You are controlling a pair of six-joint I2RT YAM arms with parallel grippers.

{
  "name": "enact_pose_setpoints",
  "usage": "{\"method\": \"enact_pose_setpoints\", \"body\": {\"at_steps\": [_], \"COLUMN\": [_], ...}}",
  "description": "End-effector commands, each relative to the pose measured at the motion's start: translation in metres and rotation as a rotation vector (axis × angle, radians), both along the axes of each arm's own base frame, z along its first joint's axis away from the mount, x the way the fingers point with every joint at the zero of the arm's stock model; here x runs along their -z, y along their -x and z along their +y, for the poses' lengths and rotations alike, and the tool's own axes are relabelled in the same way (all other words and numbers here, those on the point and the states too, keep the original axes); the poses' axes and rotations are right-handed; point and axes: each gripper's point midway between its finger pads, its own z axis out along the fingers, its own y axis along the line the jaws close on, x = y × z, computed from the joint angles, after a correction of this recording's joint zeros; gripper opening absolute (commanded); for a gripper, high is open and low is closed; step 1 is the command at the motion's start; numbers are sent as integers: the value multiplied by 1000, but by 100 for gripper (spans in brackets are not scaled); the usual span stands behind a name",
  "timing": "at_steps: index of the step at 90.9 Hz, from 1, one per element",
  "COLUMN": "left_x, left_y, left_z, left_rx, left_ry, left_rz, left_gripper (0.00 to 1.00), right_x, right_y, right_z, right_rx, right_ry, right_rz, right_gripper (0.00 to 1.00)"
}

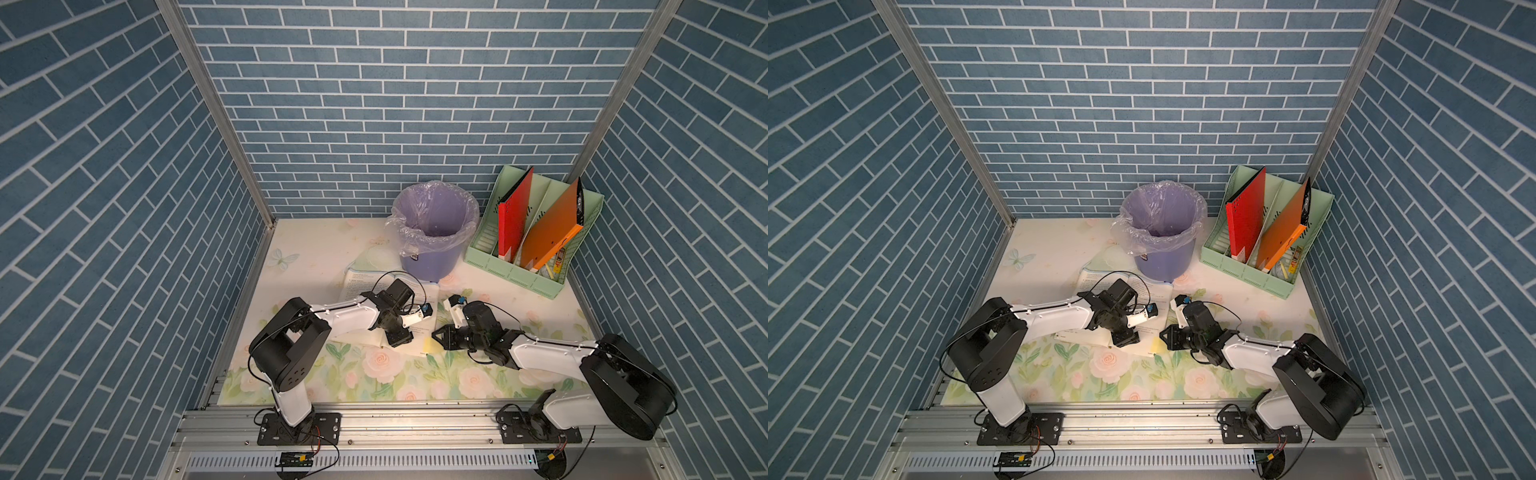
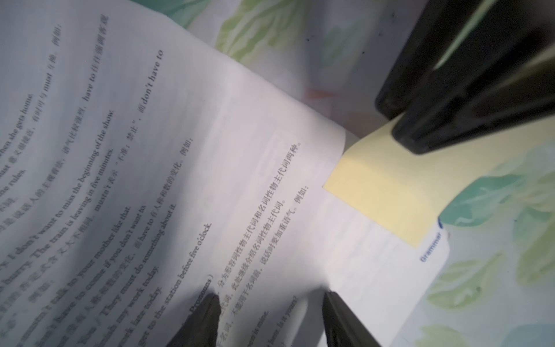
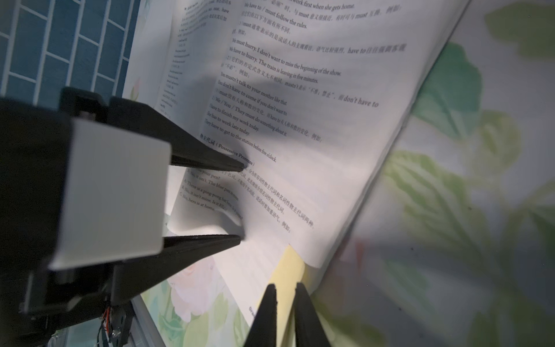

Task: Peel off the used sticky note
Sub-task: Tear off the note from the book.

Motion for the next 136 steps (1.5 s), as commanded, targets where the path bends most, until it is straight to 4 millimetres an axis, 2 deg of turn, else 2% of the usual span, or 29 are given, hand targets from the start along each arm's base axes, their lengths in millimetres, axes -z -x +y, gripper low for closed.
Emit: {"method": "enact_pose_setpoints", "body": {"at_steps": [1,8,37,57,84,99,114,136], "left_x": [15,14,19,19,18,13,4,21], "left_y": [5,6,5,4,3,2,-3,1], "left_z": [17,17,18,21,21,17,9,16], "left_rx": [-28,-27,-32,-35,-38,-33,-36,-38], "left_ry": [-85,-84,-95,-106,-104,-94,-67,-104], "left_rz": [40,40,46,46,45,46,52,66], "left_gripper": [60,60,60,60,60,60,60,60], "right_x": [9,7,-19,-14,-9,0,-5,-15], "right_y": [-1,1,15,24,41,44,52,70], "right_z": [-9,-9,-1,-8,8,3,9,14], "right_rx": [-1,-7,-101,-139,-258,-270,-306,-356], "right_ry": [93,103,28,92,165,240,232,173], "right_rz": [-24,-40,-255,-311,-358,-368,-380,-380], "right_gripper": [7,0,0,0,0,0,0,0]}}
